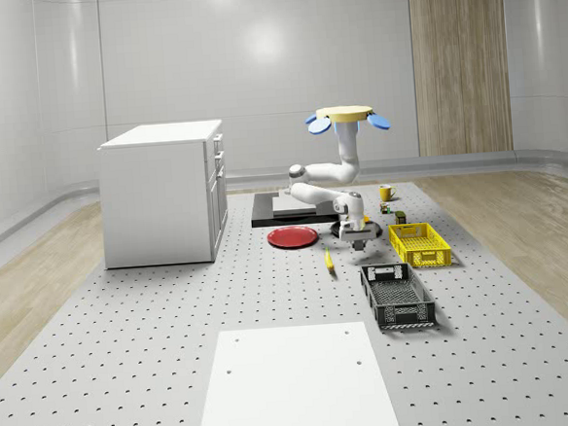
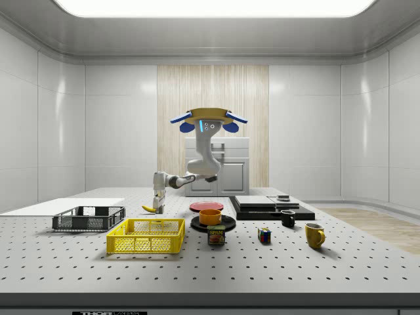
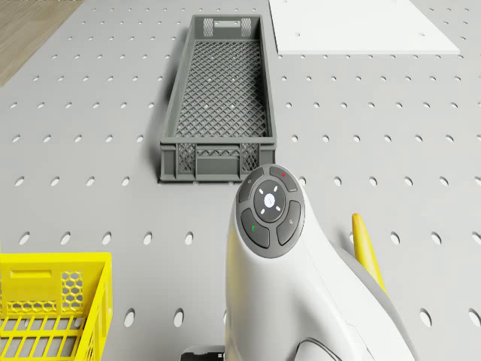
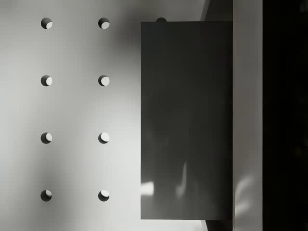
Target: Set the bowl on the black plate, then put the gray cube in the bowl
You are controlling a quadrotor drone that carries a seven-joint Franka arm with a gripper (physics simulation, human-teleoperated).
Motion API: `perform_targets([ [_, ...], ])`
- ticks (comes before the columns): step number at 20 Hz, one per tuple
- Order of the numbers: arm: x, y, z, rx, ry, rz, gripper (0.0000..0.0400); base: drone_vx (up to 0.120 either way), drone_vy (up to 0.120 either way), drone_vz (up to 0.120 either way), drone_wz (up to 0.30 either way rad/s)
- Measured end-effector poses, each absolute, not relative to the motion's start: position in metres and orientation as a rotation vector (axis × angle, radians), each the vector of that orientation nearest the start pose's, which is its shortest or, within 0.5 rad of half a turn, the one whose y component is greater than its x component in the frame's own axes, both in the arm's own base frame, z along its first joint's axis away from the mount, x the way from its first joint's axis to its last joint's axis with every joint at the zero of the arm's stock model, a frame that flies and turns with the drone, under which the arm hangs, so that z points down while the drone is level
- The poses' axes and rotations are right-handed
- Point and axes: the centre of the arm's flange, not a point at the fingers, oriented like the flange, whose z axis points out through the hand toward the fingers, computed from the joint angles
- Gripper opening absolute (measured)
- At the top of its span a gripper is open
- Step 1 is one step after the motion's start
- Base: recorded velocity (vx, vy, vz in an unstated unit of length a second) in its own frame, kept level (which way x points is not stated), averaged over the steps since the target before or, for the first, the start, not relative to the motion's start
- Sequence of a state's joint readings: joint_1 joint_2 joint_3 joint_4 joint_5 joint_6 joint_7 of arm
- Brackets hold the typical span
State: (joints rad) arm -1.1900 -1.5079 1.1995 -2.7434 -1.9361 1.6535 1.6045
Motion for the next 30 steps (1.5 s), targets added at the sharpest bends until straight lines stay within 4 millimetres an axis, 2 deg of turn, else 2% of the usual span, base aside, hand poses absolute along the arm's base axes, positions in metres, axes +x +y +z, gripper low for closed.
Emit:
perform_targets([
  [3,0.3307,0.03,0.5461,0.001,-0.002,0.786,0.0251,-0.013,0.013,0.12,0.0],
  [7,0.3307,0.03,0.5429,0.001,-0.002,0.786,0.025,-0.12,0.12,0.11,0.0],
  [30,0.3308,0.03,0.5407,0.001,-0.002,0.786,0.025,-0.115,0.003,0.0,0.0],
])
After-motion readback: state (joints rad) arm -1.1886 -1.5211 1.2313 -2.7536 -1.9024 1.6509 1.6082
